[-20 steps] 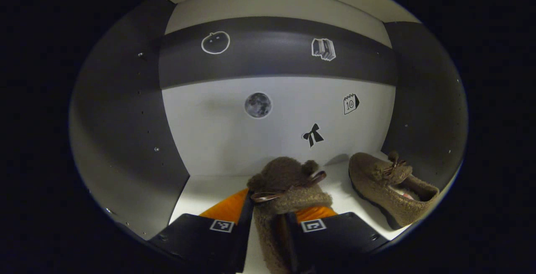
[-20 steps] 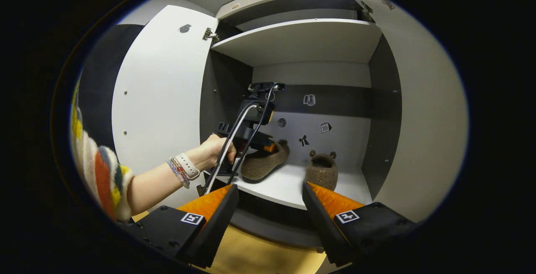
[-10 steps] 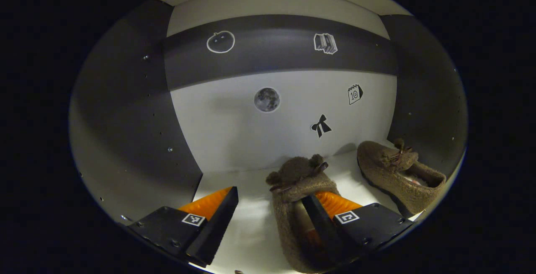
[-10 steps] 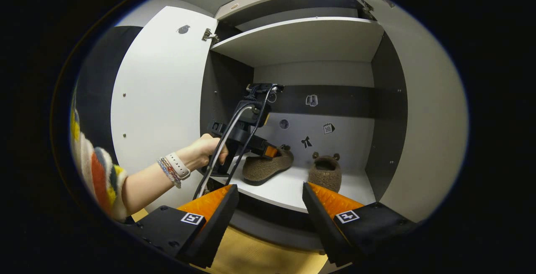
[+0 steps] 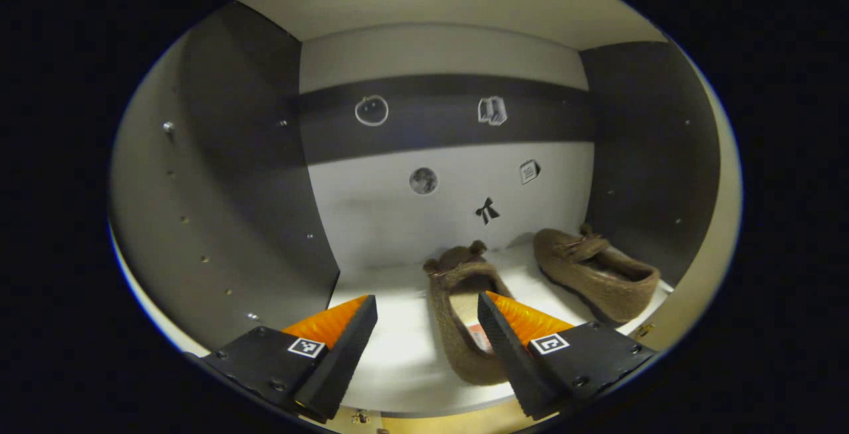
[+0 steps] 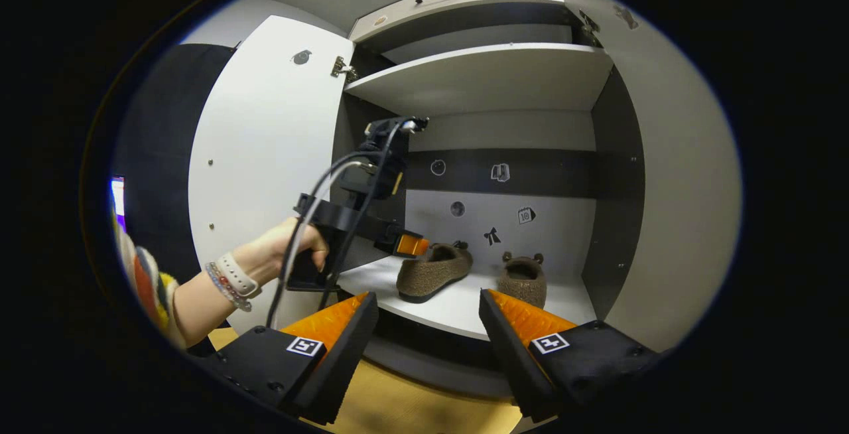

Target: Grab one shoe with the right hand and put it into the shoe cabinet, grab the other shoe with the left hand and put it into the shoe cabinet; then close the right door with the right hand and the left door with the left hand.

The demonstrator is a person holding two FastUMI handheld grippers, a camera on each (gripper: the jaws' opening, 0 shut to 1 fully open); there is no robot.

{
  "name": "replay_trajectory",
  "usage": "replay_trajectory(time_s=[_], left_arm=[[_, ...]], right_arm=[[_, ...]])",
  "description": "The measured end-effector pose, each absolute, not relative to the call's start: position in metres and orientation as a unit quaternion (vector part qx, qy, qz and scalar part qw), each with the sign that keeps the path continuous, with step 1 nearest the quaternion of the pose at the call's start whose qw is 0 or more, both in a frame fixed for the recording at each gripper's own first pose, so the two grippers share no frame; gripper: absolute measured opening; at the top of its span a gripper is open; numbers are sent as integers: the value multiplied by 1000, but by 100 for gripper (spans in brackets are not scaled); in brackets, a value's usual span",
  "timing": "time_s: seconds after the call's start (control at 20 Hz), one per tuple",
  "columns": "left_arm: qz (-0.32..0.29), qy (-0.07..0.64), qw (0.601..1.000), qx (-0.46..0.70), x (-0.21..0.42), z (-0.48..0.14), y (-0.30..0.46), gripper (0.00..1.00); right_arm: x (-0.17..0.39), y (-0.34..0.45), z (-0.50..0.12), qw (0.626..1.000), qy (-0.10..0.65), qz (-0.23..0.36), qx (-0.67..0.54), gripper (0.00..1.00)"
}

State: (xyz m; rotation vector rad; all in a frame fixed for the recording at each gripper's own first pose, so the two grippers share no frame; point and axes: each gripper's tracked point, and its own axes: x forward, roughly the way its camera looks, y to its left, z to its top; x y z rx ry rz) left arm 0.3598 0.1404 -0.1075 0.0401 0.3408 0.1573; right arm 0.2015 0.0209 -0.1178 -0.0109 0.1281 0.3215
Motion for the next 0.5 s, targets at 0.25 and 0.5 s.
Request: replay_trajectory(time_s=[0.25, 0.5], left_arm=[[31, 75, 997, 11, 270, -35, 95, 96], [-28, 51, 998, 14, 149, -10, 46, 100]], right_arm=[[168, 24, -91, 989, 42, 139, -19, 98], [99, 21, -55, 994, 15, 105, -22, 98]])
